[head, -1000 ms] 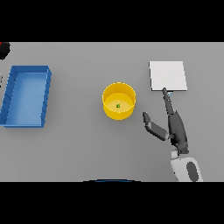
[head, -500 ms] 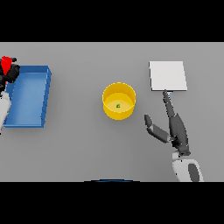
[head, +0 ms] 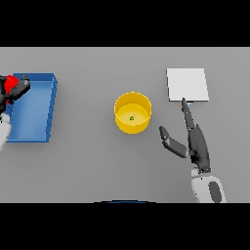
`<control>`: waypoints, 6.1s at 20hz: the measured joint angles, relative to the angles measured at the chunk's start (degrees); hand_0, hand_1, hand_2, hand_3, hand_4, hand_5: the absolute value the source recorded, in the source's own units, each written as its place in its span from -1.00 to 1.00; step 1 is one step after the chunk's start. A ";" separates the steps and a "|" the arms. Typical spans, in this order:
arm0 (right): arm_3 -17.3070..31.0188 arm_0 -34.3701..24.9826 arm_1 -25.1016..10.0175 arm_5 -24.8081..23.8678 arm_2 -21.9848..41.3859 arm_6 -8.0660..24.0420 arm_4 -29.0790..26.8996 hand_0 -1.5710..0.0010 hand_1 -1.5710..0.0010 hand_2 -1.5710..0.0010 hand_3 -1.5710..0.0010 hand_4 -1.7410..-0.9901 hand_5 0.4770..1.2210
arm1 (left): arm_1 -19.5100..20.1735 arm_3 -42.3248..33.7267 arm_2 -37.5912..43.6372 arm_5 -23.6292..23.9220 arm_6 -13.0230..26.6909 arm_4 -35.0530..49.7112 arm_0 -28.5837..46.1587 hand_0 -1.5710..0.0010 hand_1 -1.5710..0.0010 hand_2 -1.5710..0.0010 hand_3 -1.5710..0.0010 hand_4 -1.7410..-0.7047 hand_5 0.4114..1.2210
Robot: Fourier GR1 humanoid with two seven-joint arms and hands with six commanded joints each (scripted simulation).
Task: Pick up the red beaker and tilt it to pour out 1 green nut into yellow bowl. Pick up the yellow bowl and place it on the metallic measuring scale.
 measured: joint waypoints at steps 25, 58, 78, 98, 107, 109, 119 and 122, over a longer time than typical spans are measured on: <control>9.28 -25.22 -20.53 19.90 15.24 3.27 21.33 1.00 1.00 1.00 1.00 0.37 -0.44 | 0.66 0.82 -3.20 -3.25 -4.21 -1.61 0.02 0.99 1.00 1.00 1.00 0.93 -0.30; 34.67 -46.63 -14.92 35.93 30.56 -0.77 31.38 -0.27 -0.25 -0.22 0.30 -0.40 0.58 | 2.67 0.76 -2.05 -3.70 -5.46 -0.82 1.38 1.00 1.00 1.00 1.00 0.90 -0.28; 24.53 -47.68 -20.32 41.07 26.79 3.45 27.23 -0.99 -0.99 -0.80 -0.60 -0.99 1.00 | 3.25 1.11 -2.35 -4.58 -4.84 -1.21 0.35 1.00 1.00 1.00 1.00 0.94 -0.30; 43.50 -53.35 -28.80 28.12 14.25 -0.03 28.84 -1.00 -1.00 -0.90 -0.53 -1.00 1.00 | 3.97 -0.73 -2.04 -4.77 -3.42 -1.25 1.11 1.00 1.00 1.00 1.00 0.96 -0.32; 57.01 -54.24 -27.08 21.79 12.84 -3.52 30.55 -1.00 -1.00 -0.76 -0.70 -1.00 1.00 | 3.95 -0.68 -2.19 -4.82 -4.19 -1.55 1.13 1.00 1.00 1.00 1.00 0.96 -0.35; 59.42 -54.21 -26.17 20.37 12.47 -4.87 30.43 -1.00 -1.00 -0.72 -0.74 -1.00 1.00 | 3.78 -1.48 -2.23 -4.74 -3.46 -1.44 1.08 1.00 1.00 1.00 1.00 0.96 -0.35; 62.15 -55.74 -24.89 20.46 11.59 -5.23 29.87 -0.26 -0.12 -0.17 -0.01 -0.70 0.62 | 3.62 0.61 -2.79 -4.94 -3.76 -2.34 0.17 1.00 1.00 1.00 1.00 0.97 -0.37; 62.76 -55.84 -25.21 20.84 13.14 -5.63 31.58 0.35 0.43 0.30 0.23 -0.57 0.29 | 3.48 0.23 -2.76 -4.50 -4.11 -2.34 0.71 1.00 1.00 1.00 1.00 0.97 -0.38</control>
